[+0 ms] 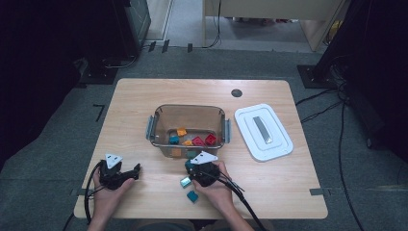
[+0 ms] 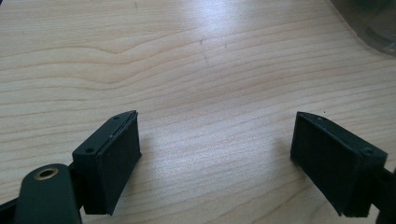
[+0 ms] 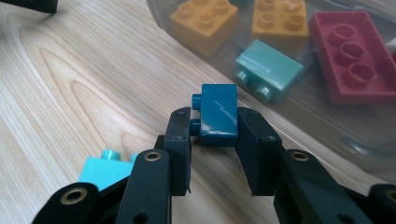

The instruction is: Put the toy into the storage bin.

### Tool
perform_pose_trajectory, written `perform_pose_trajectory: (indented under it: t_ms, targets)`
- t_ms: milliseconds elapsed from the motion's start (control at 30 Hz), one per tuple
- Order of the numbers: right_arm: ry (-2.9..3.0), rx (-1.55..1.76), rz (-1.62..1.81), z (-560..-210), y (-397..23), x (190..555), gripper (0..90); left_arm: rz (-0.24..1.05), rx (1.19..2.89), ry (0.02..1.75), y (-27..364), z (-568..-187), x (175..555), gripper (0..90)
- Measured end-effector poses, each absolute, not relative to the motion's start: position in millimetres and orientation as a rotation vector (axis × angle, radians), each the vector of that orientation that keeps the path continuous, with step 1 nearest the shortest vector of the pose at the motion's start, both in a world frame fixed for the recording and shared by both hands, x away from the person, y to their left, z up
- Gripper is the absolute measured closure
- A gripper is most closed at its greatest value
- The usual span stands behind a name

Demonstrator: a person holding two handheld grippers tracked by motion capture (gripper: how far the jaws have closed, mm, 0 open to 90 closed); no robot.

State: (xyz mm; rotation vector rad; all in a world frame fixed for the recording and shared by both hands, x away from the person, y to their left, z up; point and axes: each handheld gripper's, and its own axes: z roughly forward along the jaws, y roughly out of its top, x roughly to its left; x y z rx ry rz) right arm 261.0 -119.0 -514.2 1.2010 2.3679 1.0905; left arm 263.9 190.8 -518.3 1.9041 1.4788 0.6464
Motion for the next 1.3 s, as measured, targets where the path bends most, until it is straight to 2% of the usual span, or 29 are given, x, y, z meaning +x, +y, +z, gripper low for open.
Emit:
perform_pose_trajectory:
  t_ms: [267,833,1300]
  targets:
    - [2.381,1.209,1.094,-506.7,-146.1,253.3,67.6,0.648,1.905,1.478,190.8,-518.2,263.9,15.7]
    - [2.252,1.366,1.11,-462.4,-258.1,245.4,67.7,0.648,1.905,1.478,190.8,-518.2,263.9,15.7]
    - [2.209,1.334,1.087,-402.3,-282.6,269.8,67.7,0.648,1.906,1.479,190.8,-518.2,263.9,15.7]
